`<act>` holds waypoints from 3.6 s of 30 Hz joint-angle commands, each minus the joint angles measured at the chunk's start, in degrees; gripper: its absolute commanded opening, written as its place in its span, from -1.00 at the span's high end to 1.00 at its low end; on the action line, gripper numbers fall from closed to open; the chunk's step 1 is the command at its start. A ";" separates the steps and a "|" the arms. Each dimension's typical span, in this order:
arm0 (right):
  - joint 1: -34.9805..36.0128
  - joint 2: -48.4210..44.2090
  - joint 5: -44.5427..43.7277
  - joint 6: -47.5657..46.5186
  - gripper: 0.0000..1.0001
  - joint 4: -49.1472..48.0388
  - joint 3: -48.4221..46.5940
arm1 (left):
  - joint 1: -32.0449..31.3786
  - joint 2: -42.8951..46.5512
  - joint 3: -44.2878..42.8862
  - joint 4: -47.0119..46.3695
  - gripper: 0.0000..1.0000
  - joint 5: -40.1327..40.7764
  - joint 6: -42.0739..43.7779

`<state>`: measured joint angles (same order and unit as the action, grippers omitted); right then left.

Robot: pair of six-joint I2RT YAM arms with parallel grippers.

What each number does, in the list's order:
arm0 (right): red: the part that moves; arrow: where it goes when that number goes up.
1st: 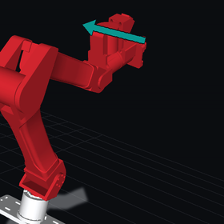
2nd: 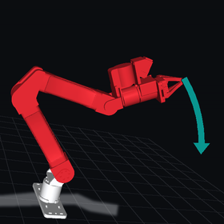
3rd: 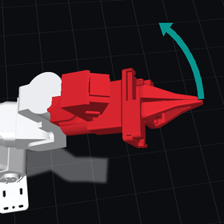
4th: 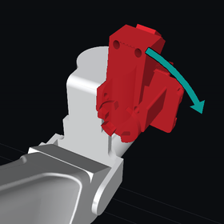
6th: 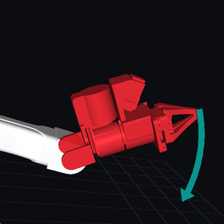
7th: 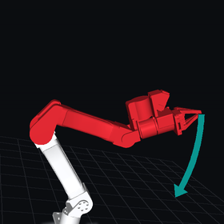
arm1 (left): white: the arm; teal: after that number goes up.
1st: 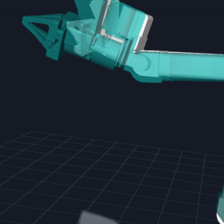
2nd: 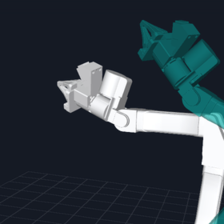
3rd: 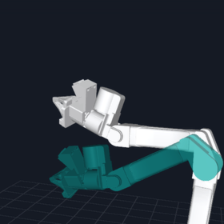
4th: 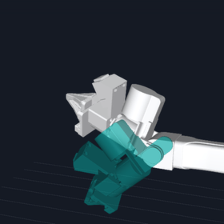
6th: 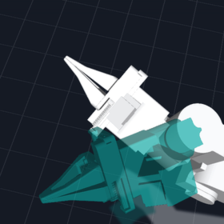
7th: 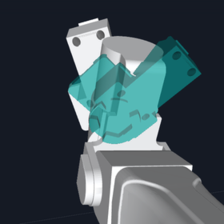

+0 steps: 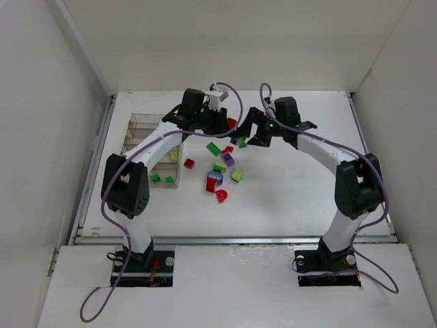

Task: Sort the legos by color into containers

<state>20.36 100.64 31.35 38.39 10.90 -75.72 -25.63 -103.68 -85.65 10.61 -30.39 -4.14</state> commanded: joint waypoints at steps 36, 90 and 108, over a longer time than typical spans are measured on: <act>1.09 6.49 -12.28 -4.73 1.00 5.80 -8.47 | 7.17 5.50 -4.62 3.80 1.00 -0.72 -4.38; 1.09 0.70 -5.43 -10.08 1.00 6.33 -9.00 | 22.56 14.47 7.16 5.72 -0.48 -5.89 57.99; 4.16 -2.81 0.55 -11.85 1.00 4.40 -4.53 | -1.62 10.95 6.72 12.50 -0.33 -15.93 74.63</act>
<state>23.57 102.08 30.30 27.81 18.76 -80.79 -26.96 -91.92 -76.90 21.32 -44.10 68.82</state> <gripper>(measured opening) 0.599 0.680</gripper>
